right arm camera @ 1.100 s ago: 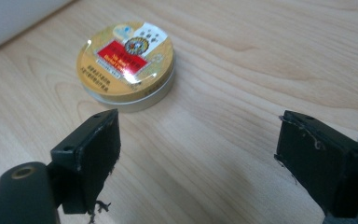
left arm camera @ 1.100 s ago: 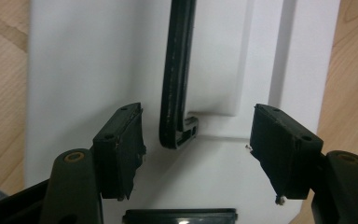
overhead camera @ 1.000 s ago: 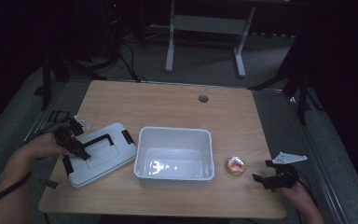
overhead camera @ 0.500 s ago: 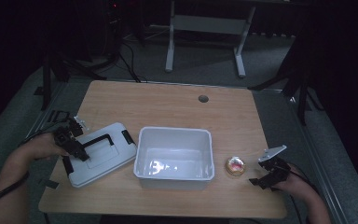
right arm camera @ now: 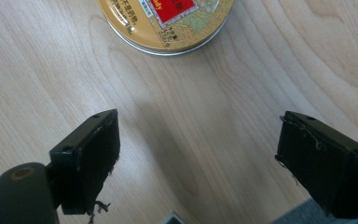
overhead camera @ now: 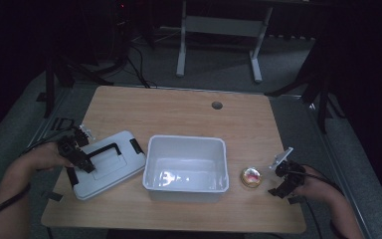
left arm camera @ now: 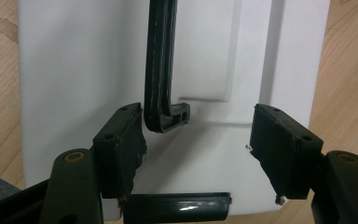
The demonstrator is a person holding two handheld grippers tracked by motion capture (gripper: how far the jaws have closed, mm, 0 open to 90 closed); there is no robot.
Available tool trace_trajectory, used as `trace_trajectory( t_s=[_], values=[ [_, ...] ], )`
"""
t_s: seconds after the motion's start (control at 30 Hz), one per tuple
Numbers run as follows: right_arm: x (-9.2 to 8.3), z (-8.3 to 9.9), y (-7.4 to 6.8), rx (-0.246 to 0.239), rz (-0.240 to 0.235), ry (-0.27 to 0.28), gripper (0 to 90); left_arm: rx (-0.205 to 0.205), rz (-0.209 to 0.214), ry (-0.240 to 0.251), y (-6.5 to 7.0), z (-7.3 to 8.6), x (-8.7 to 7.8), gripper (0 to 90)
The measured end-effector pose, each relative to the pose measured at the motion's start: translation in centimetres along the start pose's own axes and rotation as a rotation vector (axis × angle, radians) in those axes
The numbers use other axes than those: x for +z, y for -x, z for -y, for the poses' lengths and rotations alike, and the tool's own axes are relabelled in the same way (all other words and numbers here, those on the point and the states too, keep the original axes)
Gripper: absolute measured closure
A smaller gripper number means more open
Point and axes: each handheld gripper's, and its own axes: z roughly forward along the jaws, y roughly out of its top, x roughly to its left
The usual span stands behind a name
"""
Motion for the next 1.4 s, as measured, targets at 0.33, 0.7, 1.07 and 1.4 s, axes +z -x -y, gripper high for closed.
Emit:
trace_trajectory(
  t_s=[0.33, 0.7, 1.07, 1.4],
  values=[
    [-0.3, -1.8, 0.0, -0.053, -0.004, -0.067, 13.5, 0.012, -0.008, -0.008, 0.3, -0.3, -0.4, 34.4],
    [-0.6, -4.3, -0.3, -0.107, -0.026, -0.073, 13.5, 0.011, -0.010, -0.015, 0.3, -0.1, -0.5, 34.3],
    [0.9, -7.2, -1.3, -0.176, -0.053, -0.086, 12.6, 0.007, -0.025, -0.005, 0.1, 0.0, -0.4, 33.1],
    [2.5, -8.5, -1.3, -0.228, -0.042, -0.132, 10.9, 0.006, -0.025, -0.017, 0.1, 0.1, -0.1, 33.1]
  ],
)
